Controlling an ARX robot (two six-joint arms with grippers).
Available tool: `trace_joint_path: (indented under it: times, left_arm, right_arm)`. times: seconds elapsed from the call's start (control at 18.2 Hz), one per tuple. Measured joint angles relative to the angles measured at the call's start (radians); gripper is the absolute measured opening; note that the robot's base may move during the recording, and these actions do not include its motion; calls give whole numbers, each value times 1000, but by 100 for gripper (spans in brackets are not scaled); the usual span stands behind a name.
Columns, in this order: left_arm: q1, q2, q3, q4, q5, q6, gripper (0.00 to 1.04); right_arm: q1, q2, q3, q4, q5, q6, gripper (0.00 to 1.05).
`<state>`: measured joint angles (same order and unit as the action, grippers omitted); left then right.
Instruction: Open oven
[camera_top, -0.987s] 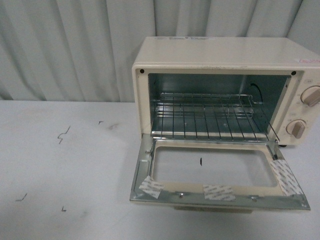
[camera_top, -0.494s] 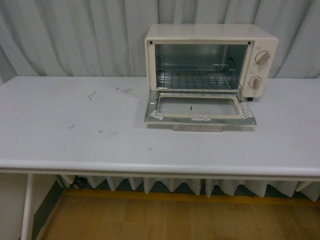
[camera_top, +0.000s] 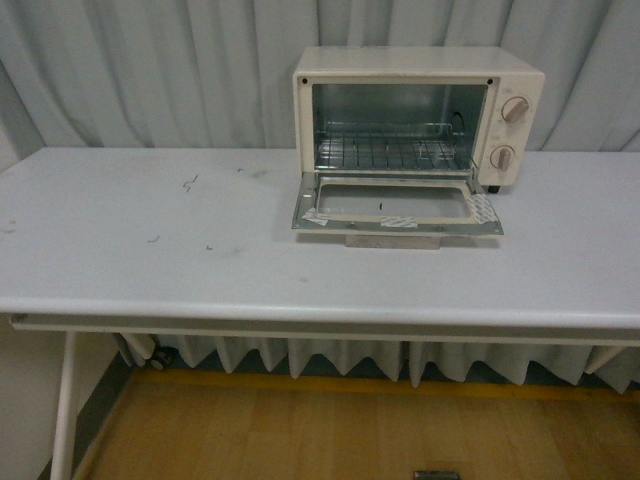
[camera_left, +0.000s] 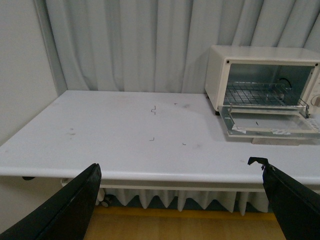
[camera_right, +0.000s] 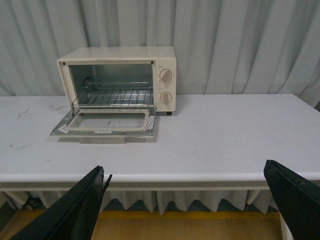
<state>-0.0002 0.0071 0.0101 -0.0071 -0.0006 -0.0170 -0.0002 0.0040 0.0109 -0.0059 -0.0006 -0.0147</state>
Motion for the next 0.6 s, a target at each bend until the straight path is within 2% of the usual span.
trace_joint_path:
  times: [0.6]
  left_arm:
    - [0,0,0,4,0,0,98]
  right_arm:
    - [0,-1,0,2,0,0,98]
